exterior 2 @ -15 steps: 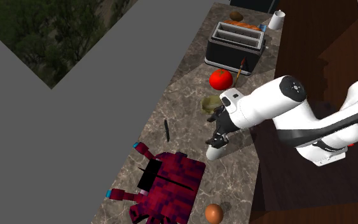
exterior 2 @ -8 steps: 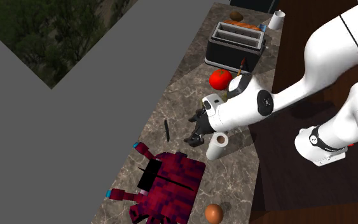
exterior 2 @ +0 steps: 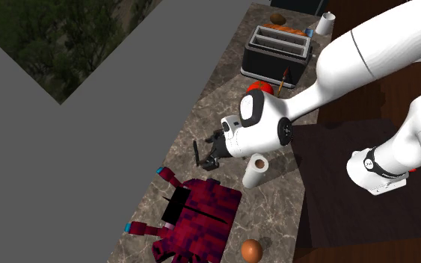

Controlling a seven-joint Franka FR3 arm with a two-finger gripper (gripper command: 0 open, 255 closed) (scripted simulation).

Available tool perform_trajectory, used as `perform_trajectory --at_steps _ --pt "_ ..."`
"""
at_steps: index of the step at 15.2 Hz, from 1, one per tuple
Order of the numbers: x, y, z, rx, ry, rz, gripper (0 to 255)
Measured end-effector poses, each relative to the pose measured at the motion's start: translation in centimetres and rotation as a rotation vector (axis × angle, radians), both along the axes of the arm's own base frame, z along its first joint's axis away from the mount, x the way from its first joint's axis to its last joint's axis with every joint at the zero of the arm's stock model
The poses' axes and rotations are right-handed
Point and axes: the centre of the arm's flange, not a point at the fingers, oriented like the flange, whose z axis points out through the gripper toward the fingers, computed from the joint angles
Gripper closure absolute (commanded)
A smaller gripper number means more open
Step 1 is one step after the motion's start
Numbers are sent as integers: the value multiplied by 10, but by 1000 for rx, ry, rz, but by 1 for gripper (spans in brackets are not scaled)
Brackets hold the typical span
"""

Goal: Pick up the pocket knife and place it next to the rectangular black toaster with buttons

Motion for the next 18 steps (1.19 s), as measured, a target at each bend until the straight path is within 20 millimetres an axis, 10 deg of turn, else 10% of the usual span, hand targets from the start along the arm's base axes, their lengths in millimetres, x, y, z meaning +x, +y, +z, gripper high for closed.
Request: perform_trajectory --at_steps 10,11,18 --pt "16 -6 -18 0 -1 0 0" --pt "16 -6 -18 0 -1 0 255" --pt "16 -6 -18 0 -1 0 255"
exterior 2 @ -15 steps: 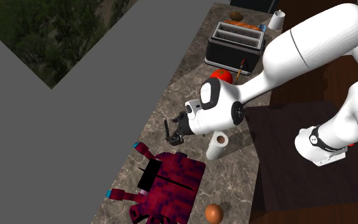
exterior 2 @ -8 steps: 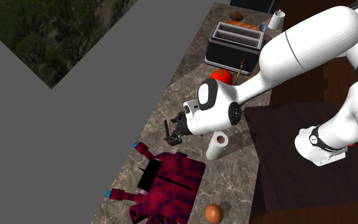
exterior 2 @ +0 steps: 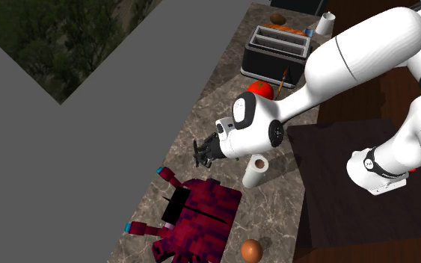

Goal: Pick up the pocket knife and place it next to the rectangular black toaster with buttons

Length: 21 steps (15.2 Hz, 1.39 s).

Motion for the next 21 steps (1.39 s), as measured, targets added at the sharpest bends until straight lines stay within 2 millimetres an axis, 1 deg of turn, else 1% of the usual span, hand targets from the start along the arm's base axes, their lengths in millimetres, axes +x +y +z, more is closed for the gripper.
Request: perform_trajectory --at_steps 3,5,21 --pt "0 0 0 0 0 0 255" --pt "0 0 6 0 0 0 255" --pt "0 0 89 0 -1 0 255"
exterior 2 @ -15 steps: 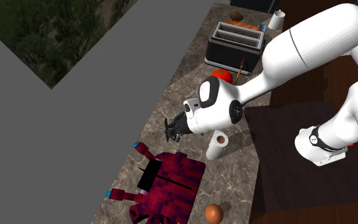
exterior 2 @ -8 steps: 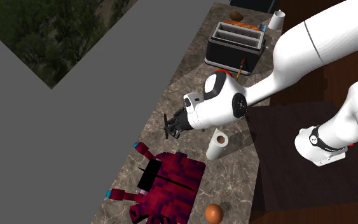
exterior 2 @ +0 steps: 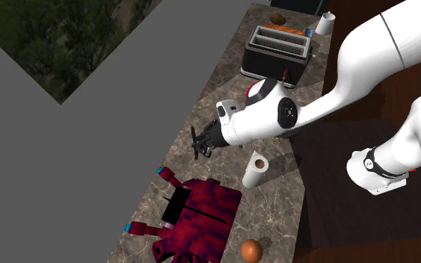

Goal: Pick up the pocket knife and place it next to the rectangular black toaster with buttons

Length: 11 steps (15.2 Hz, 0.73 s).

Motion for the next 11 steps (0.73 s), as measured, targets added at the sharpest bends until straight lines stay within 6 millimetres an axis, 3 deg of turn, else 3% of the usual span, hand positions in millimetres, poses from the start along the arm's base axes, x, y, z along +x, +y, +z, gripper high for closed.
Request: perform_trajectory --at_steps 11 --pt "0 0 58 0 0 0 255"
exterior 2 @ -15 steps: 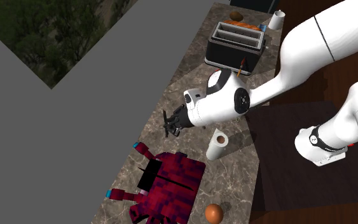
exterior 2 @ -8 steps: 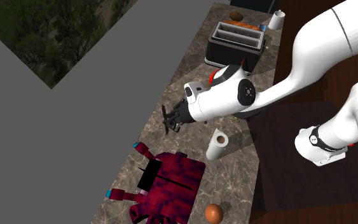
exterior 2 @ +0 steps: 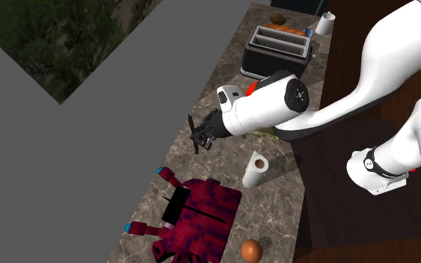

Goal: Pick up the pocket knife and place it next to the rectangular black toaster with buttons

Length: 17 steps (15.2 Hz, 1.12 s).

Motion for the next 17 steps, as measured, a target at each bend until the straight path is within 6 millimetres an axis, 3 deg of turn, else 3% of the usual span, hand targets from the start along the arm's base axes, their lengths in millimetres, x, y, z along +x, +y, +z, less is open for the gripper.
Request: perform_trajectory --at_steps 17 --pt "0 0 90 0 0 0 255"
